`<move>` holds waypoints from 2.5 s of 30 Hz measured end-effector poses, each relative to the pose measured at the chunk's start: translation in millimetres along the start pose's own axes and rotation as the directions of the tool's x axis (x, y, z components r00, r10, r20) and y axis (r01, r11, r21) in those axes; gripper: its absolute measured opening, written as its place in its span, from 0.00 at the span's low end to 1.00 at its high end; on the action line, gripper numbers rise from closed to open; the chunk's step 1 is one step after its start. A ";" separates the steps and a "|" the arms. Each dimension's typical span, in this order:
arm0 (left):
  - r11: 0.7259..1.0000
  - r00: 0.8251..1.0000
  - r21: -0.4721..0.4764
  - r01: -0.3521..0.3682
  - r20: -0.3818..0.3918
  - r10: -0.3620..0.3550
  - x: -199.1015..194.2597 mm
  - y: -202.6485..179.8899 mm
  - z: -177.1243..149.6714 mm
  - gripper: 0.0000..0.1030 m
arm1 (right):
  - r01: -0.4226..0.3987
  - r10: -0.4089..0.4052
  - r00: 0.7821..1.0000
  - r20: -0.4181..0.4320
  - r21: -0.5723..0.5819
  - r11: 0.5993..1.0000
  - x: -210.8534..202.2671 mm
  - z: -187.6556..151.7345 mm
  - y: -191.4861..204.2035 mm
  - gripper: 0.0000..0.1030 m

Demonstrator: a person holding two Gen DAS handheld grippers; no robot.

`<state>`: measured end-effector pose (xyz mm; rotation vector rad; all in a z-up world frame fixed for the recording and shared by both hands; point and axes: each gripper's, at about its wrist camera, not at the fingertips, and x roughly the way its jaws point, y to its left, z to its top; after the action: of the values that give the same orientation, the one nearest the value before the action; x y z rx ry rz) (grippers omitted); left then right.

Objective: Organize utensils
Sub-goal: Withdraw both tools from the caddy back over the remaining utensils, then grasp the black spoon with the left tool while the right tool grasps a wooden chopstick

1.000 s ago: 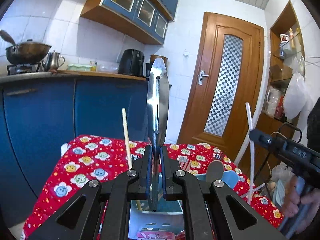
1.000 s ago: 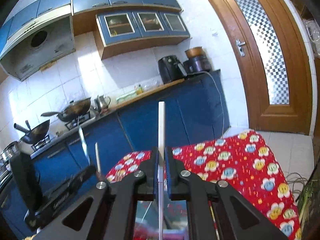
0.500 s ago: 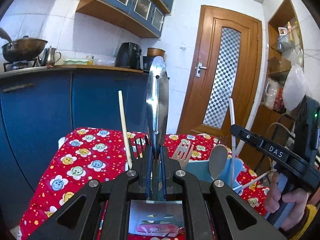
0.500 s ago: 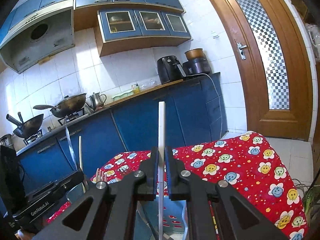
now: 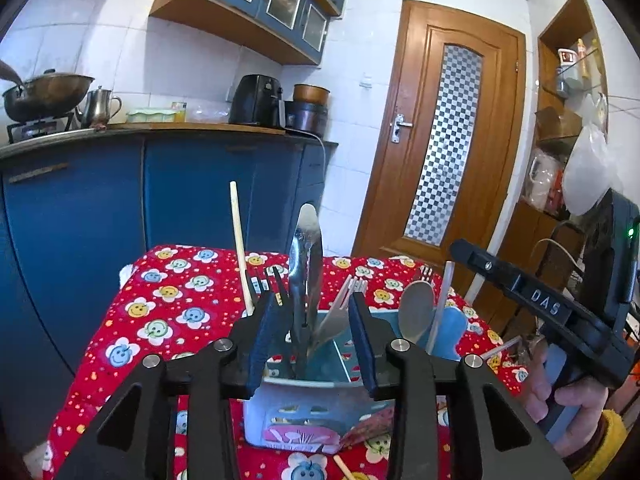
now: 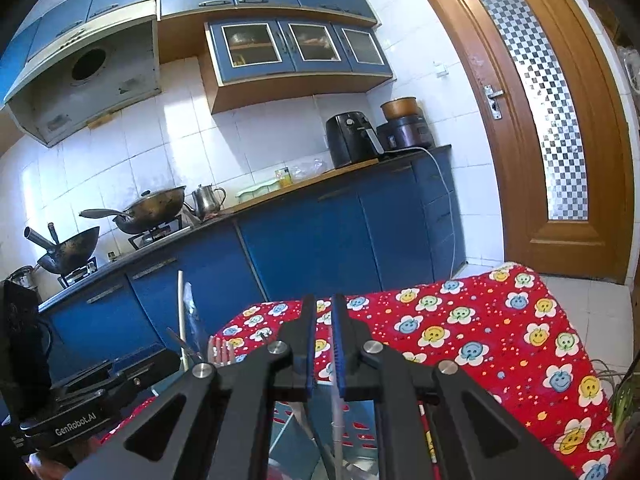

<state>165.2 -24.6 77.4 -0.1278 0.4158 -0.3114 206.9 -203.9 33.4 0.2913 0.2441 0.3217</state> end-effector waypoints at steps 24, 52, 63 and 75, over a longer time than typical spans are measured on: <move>0.995 0.956 0.100 0.024 -0.294 0.006 -44.1 -27.4 -48.4 0.49 | 0.103 -0.096 0.982 -0.164 0.035 0.994 -91.0 -26.1 20.6 0.23; 0.994 0.858 0.086 0.071 -0.513 -0.017 -32.9 -50.3 -105.9 0.49 | 0.189 -0.126 0.916 -0.381 0.130 0.973 -138.0 -109.3 -19.4 0.29; 0.994 0.827 0.015 0.112 -0.556 -0.085 -21.7 -49.4 -113.5 0.36 | 0.183 -0.111 0.913 -0.392 0.151 0.972 -136.0 -115.0 -23.5 0.29; 0.989 0.824 -0.038 0.140 -0.549 -0.138 -21.2 -47.6 -118.0 0.03 | 0.180 -0.110 0.914 -0.390 0.148 0.972 -135.9 -114.5 -21.1 0.29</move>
<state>84.8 -69.7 -12.9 -0.0616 0.9862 -0.4961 55.5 -242.2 -54.1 0.3876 0.6789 0.2052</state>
